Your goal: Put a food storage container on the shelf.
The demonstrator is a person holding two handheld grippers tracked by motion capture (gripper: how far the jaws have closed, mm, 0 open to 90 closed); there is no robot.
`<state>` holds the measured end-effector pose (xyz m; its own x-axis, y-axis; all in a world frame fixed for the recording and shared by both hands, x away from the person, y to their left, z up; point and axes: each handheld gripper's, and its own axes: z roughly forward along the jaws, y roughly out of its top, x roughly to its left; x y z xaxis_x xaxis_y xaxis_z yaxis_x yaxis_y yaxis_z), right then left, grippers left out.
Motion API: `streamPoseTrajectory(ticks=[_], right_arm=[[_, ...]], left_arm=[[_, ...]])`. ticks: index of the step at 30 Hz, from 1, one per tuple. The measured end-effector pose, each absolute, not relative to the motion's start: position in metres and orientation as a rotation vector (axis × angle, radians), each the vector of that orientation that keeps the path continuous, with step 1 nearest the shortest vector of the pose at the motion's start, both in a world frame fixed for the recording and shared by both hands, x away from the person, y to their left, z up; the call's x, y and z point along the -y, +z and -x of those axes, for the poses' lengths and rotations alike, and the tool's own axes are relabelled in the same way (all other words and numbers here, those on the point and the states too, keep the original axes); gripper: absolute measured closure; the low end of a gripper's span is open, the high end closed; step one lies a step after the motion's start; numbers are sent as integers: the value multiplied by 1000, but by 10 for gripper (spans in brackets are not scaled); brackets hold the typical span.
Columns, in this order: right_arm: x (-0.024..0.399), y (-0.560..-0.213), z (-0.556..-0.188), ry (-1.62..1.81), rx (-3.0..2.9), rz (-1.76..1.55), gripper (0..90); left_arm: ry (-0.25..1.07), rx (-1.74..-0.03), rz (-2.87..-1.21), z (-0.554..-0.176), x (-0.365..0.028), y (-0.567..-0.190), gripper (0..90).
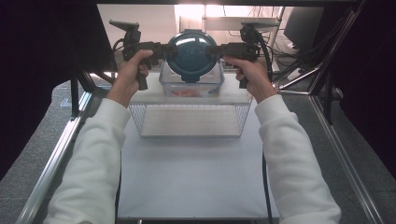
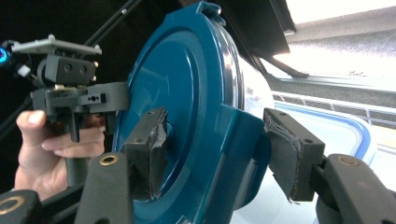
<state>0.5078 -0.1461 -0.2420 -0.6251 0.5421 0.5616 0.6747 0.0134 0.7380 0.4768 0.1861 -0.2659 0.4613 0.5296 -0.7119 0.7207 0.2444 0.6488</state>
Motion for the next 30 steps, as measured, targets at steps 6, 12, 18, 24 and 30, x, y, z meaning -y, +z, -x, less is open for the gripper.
streamPoseTrajectory(ticks=[6,12,18,24,30], right_arm=[[147,-250,-519,-1671,2051,1358,418],[148,-257,-527,-1659,2003,1386,420],[146,-256,-528,-1667,2026,1393,419],[142,-255,-527,-1691,2022,1381,287],[142,-250,-517,-1769,2067,1410,171]], left_arm=[[-199,-1211,-1394,-485,-184,-273,388],[-237,-1225,-1362,-493,-185,-281,378],[-238,-1221,-1329,-495,-185,-286,374],[-186,-1222,-1356,-492,-180,-284,277],[-87,-1209,-1368,-478,-184,-277,144]])
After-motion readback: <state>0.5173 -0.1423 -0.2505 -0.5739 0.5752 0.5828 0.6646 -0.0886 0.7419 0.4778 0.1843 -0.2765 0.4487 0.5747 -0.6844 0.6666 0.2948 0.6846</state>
